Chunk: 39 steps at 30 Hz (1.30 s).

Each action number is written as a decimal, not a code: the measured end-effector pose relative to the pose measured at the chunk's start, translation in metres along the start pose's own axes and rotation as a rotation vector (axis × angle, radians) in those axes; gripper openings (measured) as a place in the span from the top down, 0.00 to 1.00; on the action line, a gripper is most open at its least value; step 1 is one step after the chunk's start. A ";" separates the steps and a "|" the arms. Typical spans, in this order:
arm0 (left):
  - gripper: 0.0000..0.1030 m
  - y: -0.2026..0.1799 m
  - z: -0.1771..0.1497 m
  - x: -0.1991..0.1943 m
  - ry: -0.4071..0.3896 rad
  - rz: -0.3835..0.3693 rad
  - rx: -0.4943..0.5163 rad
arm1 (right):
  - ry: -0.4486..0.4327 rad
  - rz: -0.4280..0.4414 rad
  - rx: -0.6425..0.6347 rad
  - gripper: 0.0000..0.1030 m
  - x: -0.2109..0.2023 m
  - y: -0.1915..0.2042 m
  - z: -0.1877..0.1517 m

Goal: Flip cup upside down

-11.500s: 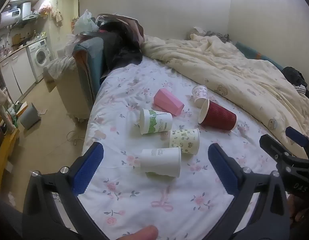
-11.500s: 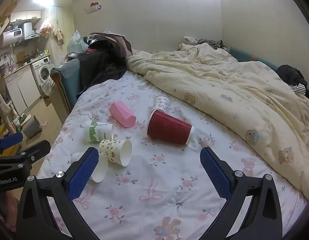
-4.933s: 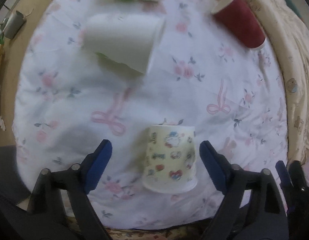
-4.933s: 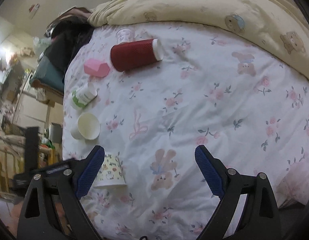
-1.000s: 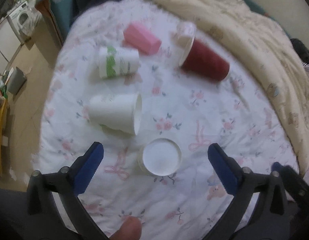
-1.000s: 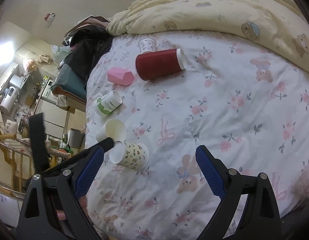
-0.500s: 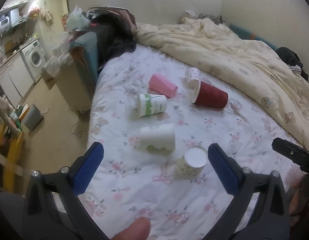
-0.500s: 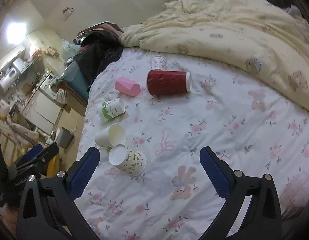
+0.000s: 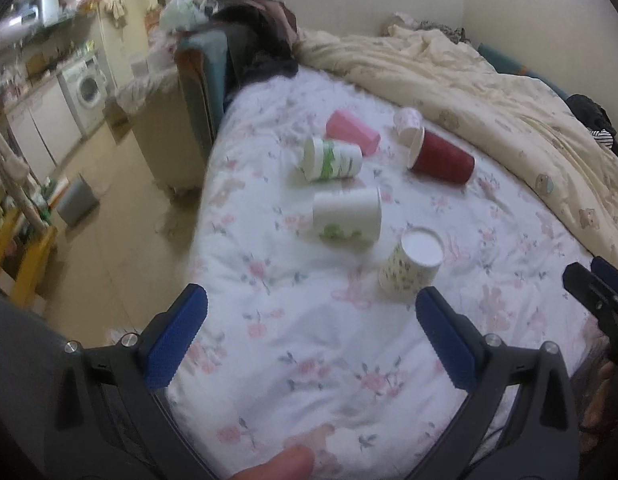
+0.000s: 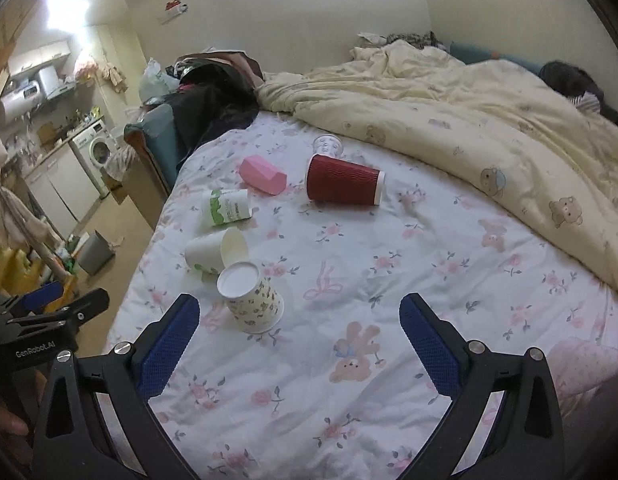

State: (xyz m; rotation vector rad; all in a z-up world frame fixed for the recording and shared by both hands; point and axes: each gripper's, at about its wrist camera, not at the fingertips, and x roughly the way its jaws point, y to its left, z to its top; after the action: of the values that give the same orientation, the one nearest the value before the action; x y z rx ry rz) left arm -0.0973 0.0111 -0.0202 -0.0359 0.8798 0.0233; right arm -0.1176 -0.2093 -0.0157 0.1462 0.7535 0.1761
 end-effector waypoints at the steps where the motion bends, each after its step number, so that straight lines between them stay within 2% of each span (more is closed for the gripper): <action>1: 0.00 0.001 -0.003 0.003 0.016 -0.028 -0.017 | 0.002 -0.002 -0.008 0.01 0.001 0.003 -0.002; 8: 0.00 -0.001 -0.001 -0.001 -0.035 -0.024 -0.029 | -0.011 -0.004 -0.083 0.01 0.005 0.021 -0.004; 17: 0.00 -0.006 0.000 0.001 -0.040 -0.022 0.002 | 0.003 0.001 -0.047 0.01 0.012 0.016 -0.001; 39: 0.00 -0.006 0.002 -0.001 -0.053 -0.027 -0.009 | 0.004 0.003 -0.034 0.01 0.012 0.013 0.000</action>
State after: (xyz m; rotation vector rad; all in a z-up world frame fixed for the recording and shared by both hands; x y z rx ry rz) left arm -0.0965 0.0053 -0.0180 -0.0549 0.8264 0.0032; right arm -0.1103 -0.1935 -0.0215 0.1144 0.7539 0.1916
